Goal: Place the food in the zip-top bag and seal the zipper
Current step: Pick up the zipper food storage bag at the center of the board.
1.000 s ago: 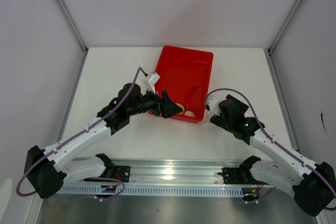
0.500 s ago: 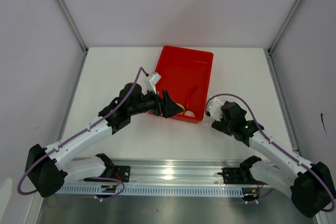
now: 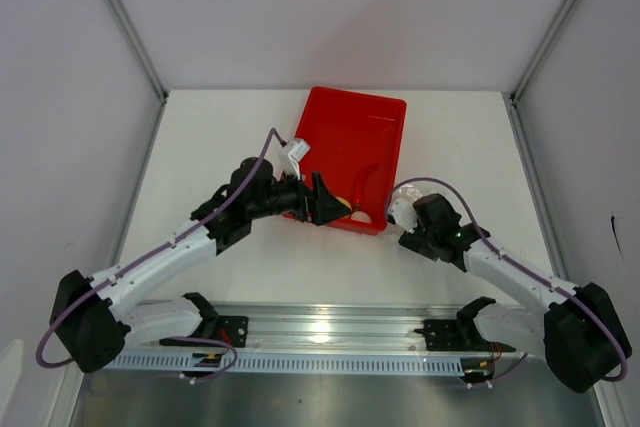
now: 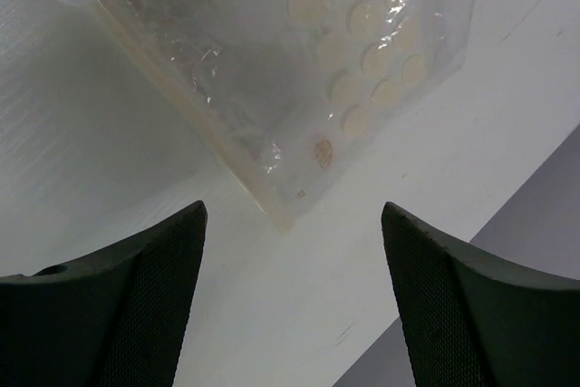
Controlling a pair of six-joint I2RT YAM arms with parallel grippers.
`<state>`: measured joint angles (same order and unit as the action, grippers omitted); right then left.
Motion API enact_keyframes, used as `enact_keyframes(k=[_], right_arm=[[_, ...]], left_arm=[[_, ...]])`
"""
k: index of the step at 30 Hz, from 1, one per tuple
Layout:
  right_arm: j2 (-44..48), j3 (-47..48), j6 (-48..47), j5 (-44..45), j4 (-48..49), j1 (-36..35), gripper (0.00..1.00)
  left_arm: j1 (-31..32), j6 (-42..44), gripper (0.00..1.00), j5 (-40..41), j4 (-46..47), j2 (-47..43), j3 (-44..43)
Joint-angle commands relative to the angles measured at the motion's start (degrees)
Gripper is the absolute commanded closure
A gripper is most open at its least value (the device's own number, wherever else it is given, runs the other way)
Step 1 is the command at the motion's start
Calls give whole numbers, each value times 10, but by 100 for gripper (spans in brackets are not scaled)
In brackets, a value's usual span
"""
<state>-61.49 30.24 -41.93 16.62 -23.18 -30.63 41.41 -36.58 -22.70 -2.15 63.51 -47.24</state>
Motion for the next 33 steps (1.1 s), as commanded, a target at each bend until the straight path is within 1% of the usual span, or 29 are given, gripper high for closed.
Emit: enact_keyframes(k=[1, 6, 9, 12, 15, 18, 20, 21, 23, 24, 26, 27, 33], right_arm=[[-25, 13, 10, -2, 41, -1, 21], [-63, 12, 14, 4, 73, -1, 25], [-74, 13, 16, 10, 90, -1, 29], [-84, 14, 15, 14, 96, -2, 37], [-87, 12, 15, 16, 99, 1, 42], [-86, 12, 19, -2, 93, 5, 55], [-83, 11, 21, -11, 90, 7, 60], [-84, 12, 21, -12, 87, 7, 64], [-82, 11, 19, -9, 82, 9, 68], [-81, 10, 19, -10, 82, 9, 72], [-80, 9, 19, -11, 78, 10, 74], [-79, 10, 18, -12, 76, 11, 78], [-86, 6, 16, -13, 72, 10, 89]], left_arm=[[3, 2, 5, -7, 18, 3, -3], [2, 5, 5, -8, 18, 9, -3], [3, 6, 5, -7, 19, 11, 0], [3, 7, 5, -6, 17, 12, 0], [3, 9, 5, -4, 18, 13, 0], [2, 12, 5, -2, 18, 14, 0], [2, 13, 5, -1, 18, 16, 1], [3, 13, 5, -2, 18, 17, 1], [2, 13, 5, -2, 18, 16, 2], [2, 13, 5, -3, 18, 15, 1], [3, 14, 5, -2, 18, 12, 1], [2, 14, 5, -2, 18, 11, 1], [2, 18, 5, 3, 17, 7, 4]])
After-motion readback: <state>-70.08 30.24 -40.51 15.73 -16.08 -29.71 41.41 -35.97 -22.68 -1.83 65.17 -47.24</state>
